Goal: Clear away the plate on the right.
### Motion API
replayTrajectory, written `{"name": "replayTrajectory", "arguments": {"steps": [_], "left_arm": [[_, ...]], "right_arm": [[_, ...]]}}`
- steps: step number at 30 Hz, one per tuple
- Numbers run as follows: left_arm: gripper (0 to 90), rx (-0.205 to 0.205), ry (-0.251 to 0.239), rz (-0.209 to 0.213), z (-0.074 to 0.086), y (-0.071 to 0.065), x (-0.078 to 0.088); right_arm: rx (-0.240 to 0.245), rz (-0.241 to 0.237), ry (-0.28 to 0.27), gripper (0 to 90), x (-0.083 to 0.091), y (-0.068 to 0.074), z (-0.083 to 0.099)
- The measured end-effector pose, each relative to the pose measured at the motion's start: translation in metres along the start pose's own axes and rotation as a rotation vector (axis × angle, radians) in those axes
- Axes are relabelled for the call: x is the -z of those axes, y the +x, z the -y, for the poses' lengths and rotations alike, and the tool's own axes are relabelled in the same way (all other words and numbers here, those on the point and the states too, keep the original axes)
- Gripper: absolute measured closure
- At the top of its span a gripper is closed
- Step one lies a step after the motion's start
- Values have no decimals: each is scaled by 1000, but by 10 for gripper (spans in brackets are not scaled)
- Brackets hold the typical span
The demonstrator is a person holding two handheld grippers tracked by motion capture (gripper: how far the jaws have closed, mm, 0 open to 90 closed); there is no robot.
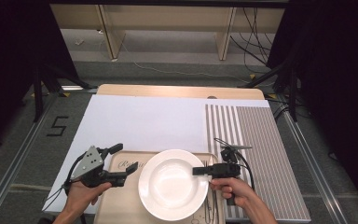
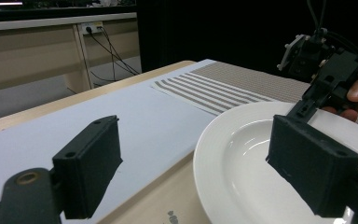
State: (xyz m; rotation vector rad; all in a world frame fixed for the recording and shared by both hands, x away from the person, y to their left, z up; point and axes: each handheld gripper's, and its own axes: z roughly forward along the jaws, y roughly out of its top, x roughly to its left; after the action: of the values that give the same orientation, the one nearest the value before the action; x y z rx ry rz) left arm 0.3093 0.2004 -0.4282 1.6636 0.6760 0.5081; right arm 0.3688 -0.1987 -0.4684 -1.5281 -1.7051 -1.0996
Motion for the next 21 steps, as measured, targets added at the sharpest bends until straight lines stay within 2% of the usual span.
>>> {"name": "replayTrajectory", "arguments": {"steps": [5,7,8,11,12,14,17,21], "left_arm": [[165,1,0,1,0,0,0],[165,0,0,2,0,0,0],[165,0,0,2,0,0,0],[165,1,0,3,0,0,0],[165,1,0,3,0,0,0],[165,0,0,3,0,0,0],[165,1,0,4,0,0,0],[165,1,0,4,0,0,0]], "right_arm": [[17,7,11,800,-10,2,-2],[18,30,13,800,-15,5,-2],[27,16,28,799,-16,5,-3],[33,29,29,799,-22,6,-3],[33,24,48,800,-23,6,-4],[32,38,33,800,-27,7,-4],[35,28,57,801,-28,9,-5],[35,31,54,802,-33,10,-5]]}}
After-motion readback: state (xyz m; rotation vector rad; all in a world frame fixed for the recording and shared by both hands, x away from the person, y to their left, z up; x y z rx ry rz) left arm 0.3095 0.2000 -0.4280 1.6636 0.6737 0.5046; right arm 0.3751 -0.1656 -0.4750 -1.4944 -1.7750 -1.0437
